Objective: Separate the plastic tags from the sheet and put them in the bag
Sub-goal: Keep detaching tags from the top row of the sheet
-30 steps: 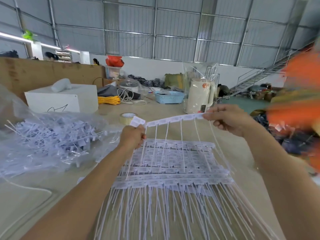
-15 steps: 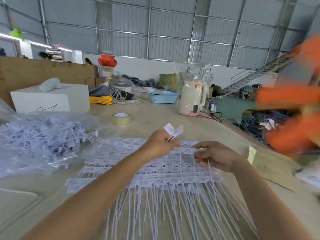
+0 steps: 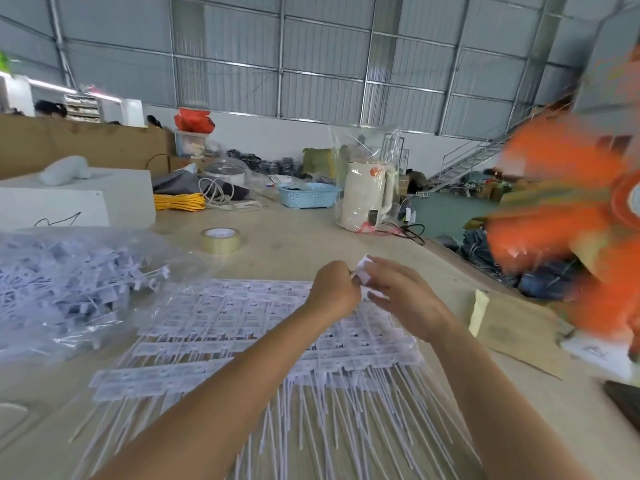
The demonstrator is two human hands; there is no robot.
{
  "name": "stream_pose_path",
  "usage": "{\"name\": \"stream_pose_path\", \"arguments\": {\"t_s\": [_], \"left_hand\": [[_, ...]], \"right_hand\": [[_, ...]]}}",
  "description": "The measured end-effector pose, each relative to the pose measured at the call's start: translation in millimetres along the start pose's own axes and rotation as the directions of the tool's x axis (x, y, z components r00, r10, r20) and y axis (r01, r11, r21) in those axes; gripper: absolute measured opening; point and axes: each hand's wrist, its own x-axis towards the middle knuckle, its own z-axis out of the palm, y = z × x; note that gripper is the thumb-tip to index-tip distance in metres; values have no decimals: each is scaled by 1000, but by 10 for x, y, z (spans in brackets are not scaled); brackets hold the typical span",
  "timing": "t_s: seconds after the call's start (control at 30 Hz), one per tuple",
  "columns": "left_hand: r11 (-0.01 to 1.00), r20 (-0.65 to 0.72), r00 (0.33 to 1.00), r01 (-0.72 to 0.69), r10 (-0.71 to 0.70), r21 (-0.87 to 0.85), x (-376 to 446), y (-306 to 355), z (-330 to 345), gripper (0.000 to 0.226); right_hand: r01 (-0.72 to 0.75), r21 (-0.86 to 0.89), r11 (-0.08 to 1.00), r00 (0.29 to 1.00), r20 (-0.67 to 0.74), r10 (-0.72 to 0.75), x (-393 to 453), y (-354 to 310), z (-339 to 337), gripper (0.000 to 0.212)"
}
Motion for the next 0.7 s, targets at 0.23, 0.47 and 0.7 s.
{"name": "stream_pose_path", "arguments": {"t_s": [0.23,0.47,0.7], "left_hand": [[993,127,989,-62,75,-105,-174,62,-5,29],[967,287,958,81,-8,-242,-295,-62,-273,29],[953,251,957,204,-146,-224,-584,-433,-955,24]], "right_hand": [[126,42,991,990,-62,-123,17,77,213,31],[104,231,967,995,-19,-103,-30,67,386,18],[7,133,991,979,200,-34,52,-86,1169,20]]}}
